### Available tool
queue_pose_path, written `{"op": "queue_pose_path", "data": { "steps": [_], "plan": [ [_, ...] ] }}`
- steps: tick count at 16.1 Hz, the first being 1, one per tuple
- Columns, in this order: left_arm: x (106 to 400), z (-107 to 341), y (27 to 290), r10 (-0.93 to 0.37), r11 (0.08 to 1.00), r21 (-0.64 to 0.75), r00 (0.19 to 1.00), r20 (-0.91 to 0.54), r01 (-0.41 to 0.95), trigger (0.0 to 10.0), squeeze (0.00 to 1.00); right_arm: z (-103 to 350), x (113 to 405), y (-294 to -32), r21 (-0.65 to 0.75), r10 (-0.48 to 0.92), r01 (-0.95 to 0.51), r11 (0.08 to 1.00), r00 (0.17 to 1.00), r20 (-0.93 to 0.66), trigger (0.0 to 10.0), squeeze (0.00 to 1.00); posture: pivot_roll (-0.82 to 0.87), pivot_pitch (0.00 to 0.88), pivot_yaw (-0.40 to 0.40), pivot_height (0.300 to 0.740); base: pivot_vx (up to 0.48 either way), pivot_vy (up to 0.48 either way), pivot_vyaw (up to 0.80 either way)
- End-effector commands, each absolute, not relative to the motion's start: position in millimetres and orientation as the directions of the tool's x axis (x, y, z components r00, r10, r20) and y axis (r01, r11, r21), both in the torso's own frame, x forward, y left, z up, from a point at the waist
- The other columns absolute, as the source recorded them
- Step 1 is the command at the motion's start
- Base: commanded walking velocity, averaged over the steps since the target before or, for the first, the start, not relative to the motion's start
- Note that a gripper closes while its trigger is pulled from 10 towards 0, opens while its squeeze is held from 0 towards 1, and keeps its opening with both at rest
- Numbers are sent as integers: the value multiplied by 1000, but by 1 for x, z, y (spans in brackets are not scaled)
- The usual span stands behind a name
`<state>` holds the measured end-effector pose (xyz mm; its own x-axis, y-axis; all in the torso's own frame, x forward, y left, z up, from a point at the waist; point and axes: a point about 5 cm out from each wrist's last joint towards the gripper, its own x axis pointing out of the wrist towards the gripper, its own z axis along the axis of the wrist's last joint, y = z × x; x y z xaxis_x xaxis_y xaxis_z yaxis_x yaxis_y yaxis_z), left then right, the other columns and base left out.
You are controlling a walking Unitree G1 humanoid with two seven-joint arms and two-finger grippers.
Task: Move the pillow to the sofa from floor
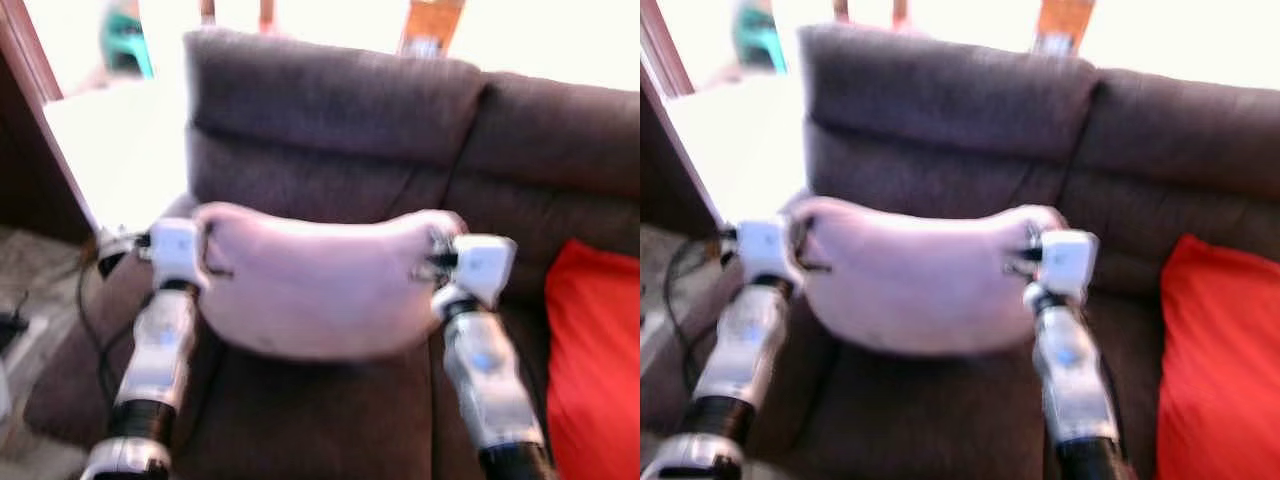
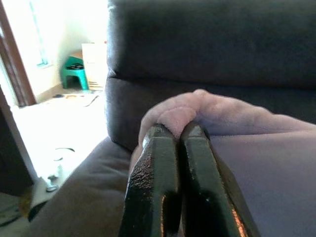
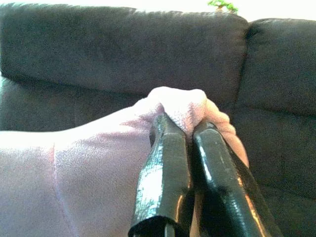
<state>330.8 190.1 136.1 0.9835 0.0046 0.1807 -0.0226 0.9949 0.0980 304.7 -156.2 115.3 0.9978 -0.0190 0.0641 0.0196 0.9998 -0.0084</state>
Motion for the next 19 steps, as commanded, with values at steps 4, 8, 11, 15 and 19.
{"op": "queue_pose_path", "data": {
  "steps": [4, 8, 11, 15, 19],
  "plan": [
    [334, 149, 191, 44, 997, 45, 971, 233, -56, 10000, 0, 118, 304, -177, -32, -91, 93, 995, 994, 60, 10000, 0, 37, 21, -46, 740, 0, 0, 0],
    [338, 158, 194, 13, 994, -106, 978, 210, 9, 10000, 0, 116, 327, -183, -51, -110, 109, 993, 994, -22, 10000, 0, 47, 17, -52, 740, 0, 0, 0],
    [334, 157, 182, -190, 970, -122, 969, 155, 210, 10000, 0, 118, 345, -184, -50, -117, 114, 992, 991, -65, 10000, 0, 61, 11, -64, 740, 0, 0, 0],
    [321, 158, 168, -440, 889, -94, 894, 89, 447, 10000, 0, 136, 374, -177, -67, -83, 78, 995, 994, -70, 10000, 0, 77, 7, -74, 740, 0, 0, 0],
    [315, 152, 156, -487, 865, -113, 872, 50, 490, 10000, 0, 155, 393, -158, -45, -4, 1, 999, 998, -68, 10000, 0, 81, 18, -87, 740, 0, 0, 0]
  ]
}}
